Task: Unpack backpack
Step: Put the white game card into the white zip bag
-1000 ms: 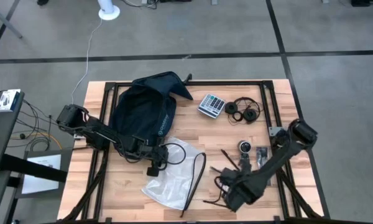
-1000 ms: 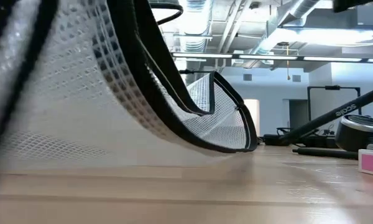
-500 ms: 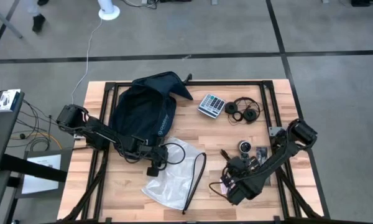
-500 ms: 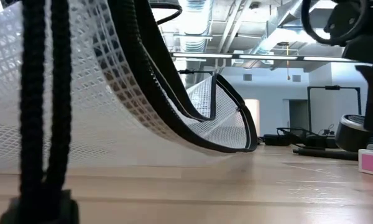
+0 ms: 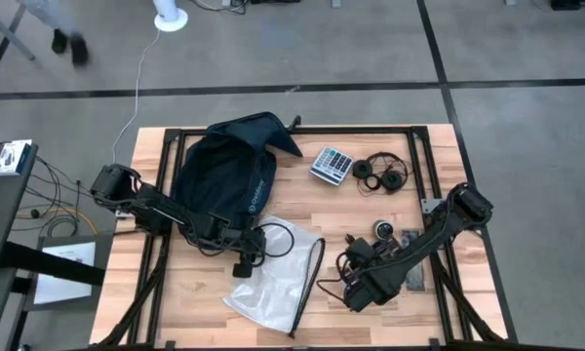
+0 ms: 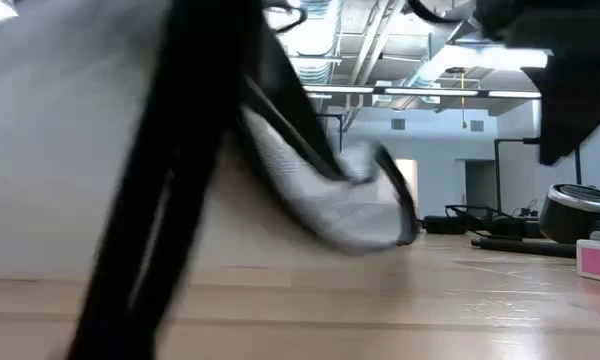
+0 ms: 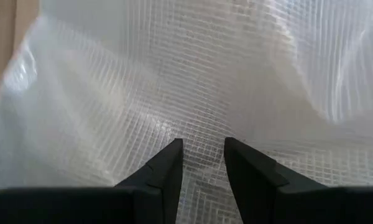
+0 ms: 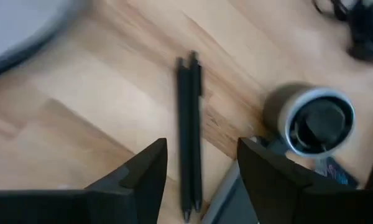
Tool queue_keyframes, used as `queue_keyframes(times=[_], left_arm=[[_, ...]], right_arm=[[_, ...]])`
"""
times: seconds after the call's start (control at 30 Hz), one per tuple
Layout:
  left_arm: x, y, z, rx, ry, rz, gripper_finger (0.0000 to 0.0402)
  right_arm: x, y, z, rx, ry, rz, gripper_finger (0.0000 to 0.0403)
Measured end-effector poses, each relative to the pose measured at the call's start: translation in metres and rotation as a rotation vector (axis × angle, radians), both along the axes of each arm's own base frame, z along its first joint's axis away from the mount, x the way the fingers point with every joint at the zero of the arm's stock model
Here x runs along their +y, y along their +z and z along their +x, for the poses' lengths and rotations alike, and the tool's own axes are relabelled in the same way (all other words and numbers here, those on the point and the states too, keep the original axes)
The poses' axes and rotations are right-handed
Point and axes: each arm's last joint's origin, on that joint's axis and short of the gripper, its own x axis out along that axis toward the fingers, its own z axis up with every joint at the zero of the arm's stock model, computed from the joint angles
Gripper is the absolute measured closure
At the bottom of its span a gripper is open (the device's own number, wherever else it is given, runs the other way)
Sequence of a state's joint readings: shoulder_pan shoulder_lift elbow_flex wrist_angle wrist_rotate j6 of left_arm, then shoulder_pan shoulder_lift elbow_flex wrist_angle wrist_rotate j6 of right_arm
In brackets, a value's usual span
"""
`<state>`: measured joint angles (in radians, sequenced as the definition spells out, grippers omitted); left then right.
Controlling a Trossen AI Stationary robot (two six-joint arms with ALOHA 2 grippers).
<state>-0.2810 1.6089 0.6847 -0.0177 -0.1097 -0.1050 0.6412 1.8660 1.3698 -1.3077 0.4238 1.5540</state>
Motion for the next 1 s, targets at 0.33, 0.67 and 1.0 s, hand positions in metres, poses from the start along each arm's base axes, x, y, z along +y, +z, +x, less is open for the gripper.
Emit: queue_keyframes(times=[0.33,0.67,1.0], left_arm=[[-0.003,0.019,0.012,0.026,-0.018,0.031,0.0295],[-0.003,0.021,0.012,0.039,0.064,-0.021,0.0295],[-0.003,0.021,0.012,0.041,0.133,-0.070,0.0295]], right_arm=[[0.006,0.042,0.026,-0.017,0.286,0.038,0.0234],[0.008,0.048,0.027,0.037,0.438,0.025,0.0235],[0.010,0.007,0.007,0.210,0.609,-0.006,0.0235]])
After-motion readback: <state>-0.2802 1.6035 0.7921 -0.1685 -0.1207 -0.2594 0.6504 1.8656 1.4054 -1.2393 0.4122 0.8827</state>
